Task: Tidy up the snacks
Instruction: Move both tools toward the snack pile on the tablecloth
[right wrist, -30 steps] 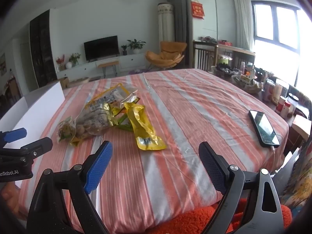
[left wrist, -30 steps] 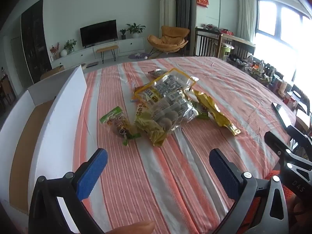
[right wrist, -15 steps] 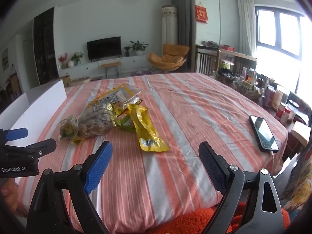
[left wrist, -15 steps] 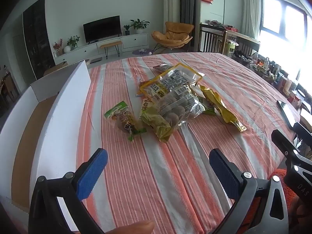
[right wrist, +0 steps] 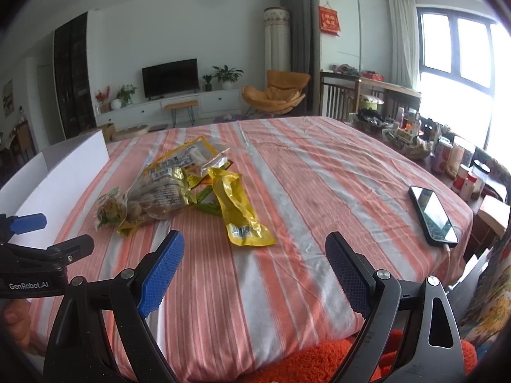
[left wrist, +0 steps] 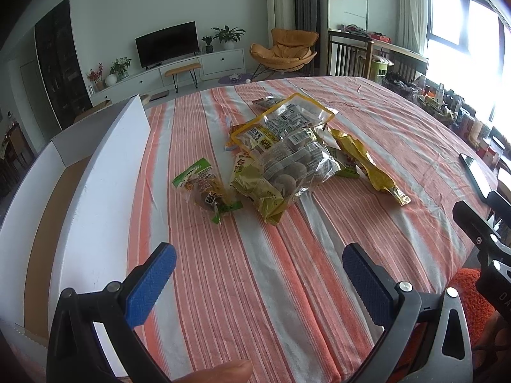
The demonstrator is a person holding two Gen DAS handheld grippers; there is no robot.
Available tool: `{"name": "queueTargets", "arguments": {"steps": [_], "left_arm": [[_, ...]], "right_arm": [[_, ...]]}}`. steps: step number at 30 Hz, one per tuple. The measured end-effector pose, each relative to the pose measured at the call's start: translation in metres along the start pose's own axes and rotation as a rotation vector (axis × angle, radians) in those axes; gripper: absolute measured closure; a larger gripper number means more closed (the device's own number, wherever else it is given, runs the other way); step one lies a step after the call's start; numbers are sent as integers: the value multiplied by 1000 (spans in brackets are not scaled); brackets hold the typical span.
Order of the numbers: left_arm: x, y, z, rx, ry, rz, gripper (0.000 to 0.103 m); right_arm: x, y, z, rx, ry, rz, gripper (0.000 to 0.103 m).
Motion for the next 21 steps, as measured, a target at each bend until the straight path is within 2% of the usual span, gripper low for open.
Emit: {"name": "queueTargets", "arguments": {"steps": [14, 21], "left_arm": [[-6, 0, -17, 23, 57, -11, 0], [-21, 1, -43, -16, 168, 7, 0]], "right_arm": [[-3, -2, -11, 4, 29, 0, 11], [-5, -3, -16, 7, 50, -7, 11]]}}
Point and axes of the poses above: each gripper's, at about its wrist camera, not at the fingertips, and z roughly against the way its jaws point, y to its left, x to its top, the point moved 6 cm from there along -z, roughly the way its jaws point, and after that the axes turned 4 degrees about y, right-handed, at the moved point
